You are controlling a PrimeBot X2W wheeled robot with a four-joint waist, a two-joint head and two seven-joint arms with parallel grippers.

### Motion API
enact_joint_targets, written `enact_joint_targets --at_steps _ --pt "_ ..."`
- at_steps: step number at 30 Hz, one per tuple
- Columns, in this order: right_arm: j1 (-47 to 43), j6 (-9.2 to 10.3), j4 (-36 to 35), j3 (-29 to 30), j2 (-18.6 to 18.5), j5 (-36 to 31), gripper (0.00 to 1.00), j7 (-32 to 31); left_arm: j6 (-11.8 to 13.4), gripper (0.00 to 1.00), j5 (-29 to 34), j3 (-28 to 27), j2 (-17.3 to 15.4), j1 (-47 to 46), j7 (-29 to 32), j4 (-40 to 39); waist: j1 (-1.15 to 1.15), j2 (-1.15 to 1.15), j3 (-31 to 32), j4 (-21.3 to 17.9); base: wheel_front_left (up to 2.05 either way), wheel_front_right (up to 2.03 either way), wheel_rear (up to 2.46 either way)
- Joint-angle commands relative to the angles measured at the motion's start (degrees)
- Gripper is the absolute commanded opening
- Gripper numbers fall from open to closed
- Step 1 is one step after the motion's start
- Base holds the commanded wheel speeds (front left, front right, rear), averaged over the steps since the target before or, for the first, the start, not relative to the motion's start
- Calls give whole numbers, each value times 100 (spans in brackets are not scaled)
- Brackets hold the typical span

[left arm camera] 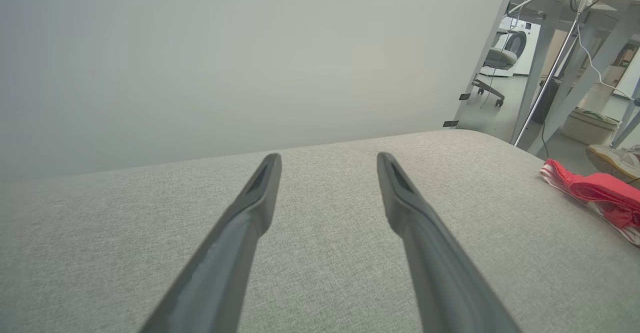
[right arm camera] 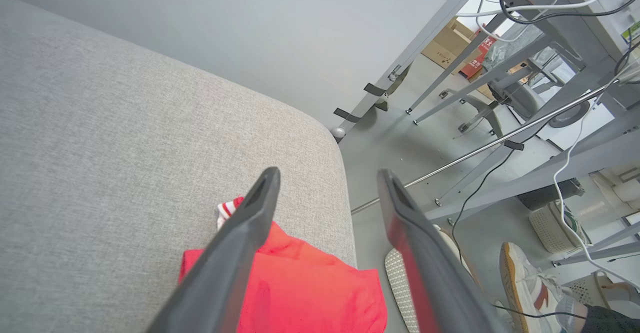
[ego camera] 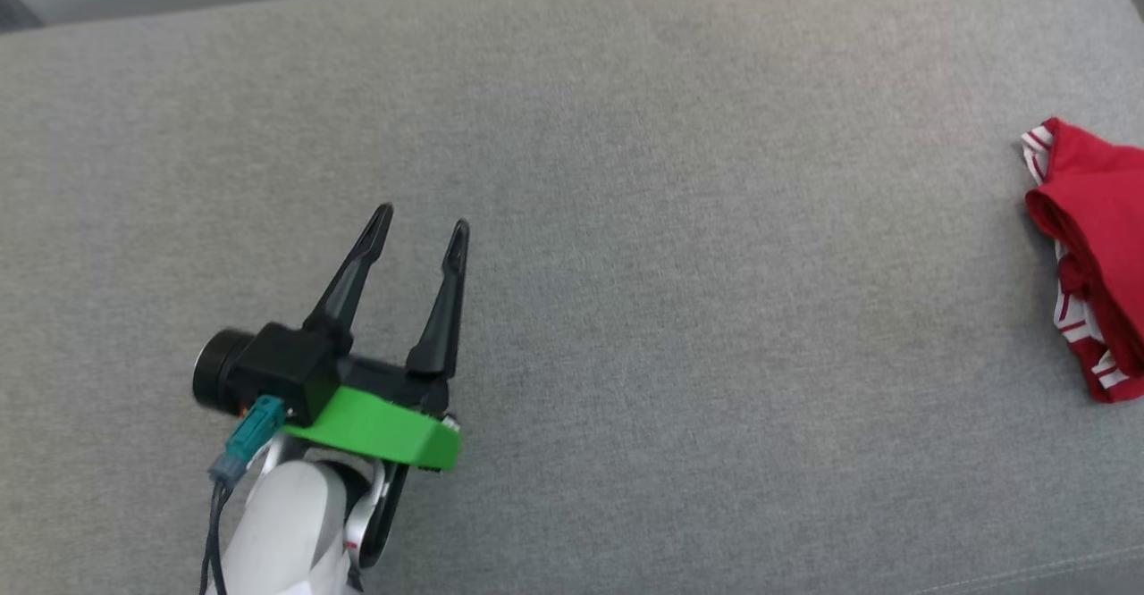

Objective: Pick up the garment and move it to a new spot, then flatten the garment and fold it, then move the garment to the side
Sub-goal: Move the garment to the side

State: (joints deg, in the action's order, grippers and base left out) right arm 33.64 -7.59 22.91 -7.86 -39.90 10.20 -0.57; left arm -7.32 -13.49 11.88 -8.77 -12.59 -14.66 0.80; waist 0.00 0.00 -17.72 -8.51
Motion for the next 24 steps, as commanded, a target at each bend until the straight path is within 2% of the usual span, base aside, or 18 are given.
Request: enact_joint_targets --at_steps 1,4,14,20,24 --pt "-230 10 -360 17 216 186 100 82 -10 100 16 -159 67 200 -34 33 0 0 683 259 0 0 0" --pt "-527 10 -879 -64 405 206 100 305 -12 100 39 -302 118 365 -34 47 0 0 867 390 0 0 0" --pt "-1836 10 -1882 376 1791 162 100 970 -15 100 77 -534 260 869 -34 97 0 0 1331 794 0 0 0" --pt "-2651 10 -2061 578 2598 141 100 1223 -16 100 17 -701 356 1119 -34 198 0 0 1501 963 0 0 0" --pt "-3011 10 -1981 656 2985 65 100 1355 -16 100 10 -763 389 1225 -34 253 0 0 1522 1019 0 0 0"
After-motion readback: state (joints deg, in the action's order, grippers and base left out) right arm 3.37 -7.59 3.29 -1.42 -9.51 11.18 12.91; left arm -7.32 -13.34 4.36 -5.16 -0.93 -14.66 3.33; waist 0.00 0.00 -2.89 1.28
